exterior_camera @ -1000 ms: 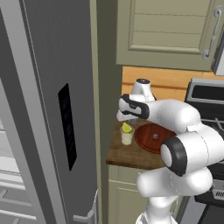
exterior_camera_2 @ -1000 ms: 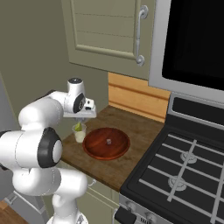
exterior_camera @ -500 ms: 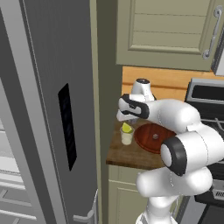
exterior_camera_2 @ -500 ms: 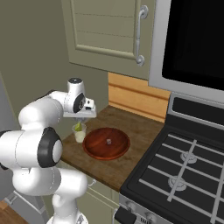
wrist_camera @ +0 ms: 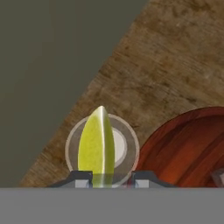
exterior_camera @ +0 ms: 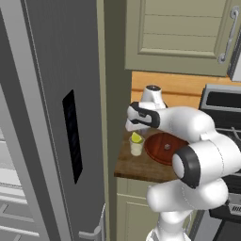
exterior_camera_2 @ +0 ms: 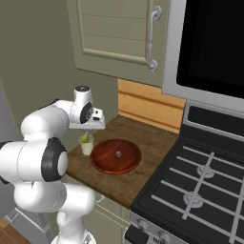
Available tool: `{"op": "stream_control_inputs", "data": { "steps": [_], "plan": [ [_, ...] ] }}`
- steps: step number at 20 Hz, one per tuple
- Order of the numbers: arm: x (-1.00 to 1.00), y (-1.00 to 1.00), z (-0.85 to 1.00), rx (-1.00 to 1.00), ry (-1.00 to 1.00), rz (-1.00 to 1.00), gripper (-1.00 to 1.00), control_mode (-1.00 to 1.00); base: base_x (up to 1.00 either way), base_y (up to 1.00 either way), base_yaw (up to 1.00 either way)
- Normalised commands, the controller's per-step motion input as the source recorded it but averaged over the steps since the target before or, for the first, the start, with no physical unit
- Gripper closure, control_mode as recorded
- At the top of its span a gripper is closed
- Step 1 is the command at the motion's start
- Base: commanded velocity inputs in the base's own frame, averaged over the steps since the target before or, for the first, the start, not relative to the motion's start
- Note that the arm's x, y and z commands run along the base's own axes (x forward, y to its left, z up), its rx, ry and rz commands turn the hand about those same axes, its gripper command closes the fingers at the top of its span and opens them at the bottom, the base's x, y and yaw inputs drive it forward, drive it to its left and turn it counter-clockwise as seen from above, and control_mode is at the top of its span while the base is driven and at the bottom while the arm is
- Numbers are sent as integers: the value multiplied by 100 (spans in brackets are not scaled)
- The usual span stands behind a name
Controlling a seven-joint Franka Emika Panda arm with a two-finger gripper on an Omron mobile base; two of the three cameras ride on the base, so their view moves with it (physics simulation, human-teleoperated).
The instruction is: Grab a lemon wedge from the fridge and one ice cube from the ice bowl, and put them in the glass of lemonade.
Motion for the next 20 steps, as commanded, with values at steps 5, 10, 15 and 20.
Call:
{"op": "stream_control_inputs", "data": {
  "steps": [5,10,15,20],
  "plan": [
    [2,0,0,0,16,0,100,-100,0,0,0],
    [6,0,2,0,13,0,100,-100,0,0,0],
    [15,0,5,0,5,0,100,-100,0,0,0],
    [18,1,0,0,0,0,100,-100,0,0,0]
  ]
}}
